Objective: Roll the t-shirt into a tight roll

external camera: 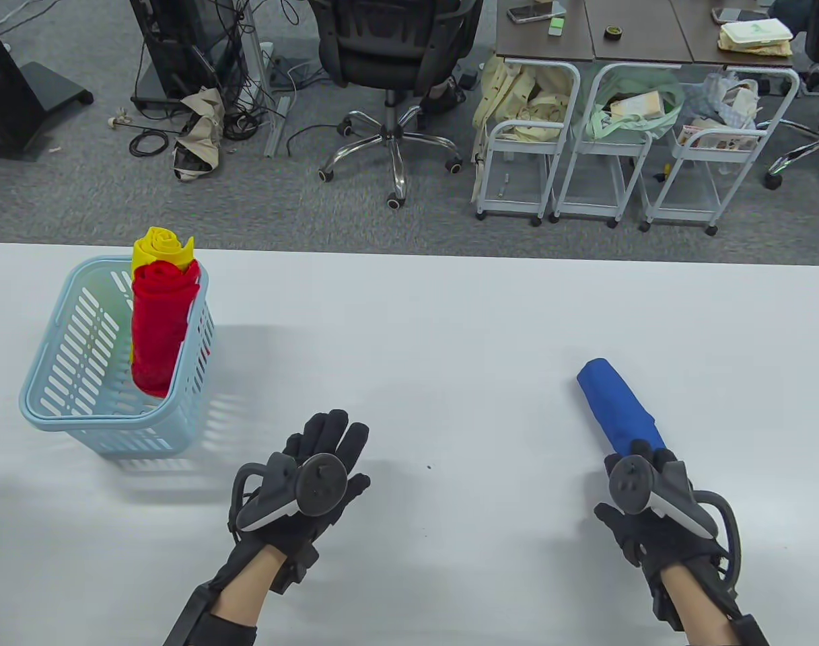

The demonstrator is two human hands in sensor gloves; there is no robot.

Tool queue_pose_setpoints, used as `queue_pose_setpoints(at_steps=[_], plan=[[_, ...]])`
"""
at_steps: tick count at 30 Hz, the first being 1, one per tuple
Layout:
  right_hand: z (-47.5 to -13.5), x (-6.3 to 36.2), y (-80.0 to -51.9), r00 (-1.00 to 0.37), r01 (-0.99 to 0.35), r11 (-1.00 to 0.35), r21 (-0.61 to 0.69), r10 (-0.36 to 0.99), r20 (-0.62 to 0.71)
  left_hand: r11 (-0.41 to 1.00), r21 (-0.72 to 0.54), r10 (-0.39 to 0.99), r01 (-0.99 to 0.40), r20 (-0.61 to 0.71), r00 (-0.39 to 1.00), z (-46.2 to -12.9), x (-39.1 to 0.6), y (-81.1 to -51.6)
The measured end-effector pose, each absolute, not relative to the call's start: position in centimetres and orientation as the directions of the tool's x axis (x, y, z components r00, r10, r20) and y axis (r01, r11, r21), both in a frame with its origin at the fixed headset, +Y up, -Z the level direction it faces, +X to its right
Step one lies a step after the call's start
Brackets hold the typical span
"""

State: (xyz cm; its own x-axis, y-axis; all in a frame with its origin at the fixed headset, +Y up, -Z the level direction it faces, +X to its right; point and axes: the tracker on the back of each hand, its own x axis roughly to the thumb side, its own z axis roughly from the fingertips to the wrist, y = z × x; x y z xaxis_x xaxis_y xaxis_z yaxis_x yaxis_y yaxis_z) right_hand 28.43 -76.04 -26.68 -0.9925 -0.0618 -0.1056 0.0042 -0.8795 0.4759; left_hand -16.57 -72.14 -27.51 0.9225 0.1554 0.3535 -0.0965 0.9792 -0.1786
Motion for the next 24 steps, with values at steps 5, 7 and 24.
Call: queue_pose_setpoints(at_steps=[5,7,24], plan=[[-30.2,29.8,-76.5,-0.975,-0.065,-0.867,0.494,-0.051,-0.218,0.985,-0.145,0.144,-0.095,0.384,0.912,-27.0,-16.1,-71.8],[-31.8,30.3,-76.5,-0.960,-0.085,-0.861,0.501,-0.063,-0.271,0.988,-0.124,0.138,-0.096,0.398,0.907,-26.8,-15.9,-71.6],[-38.7,33.0,-76.7,-0.800,-0.252,-0.801,0.543,-0.142,-0.582,0.993,-0.082,0.110,-0.084,0.414,0.903,-26.3,-15.5,-71.2]])
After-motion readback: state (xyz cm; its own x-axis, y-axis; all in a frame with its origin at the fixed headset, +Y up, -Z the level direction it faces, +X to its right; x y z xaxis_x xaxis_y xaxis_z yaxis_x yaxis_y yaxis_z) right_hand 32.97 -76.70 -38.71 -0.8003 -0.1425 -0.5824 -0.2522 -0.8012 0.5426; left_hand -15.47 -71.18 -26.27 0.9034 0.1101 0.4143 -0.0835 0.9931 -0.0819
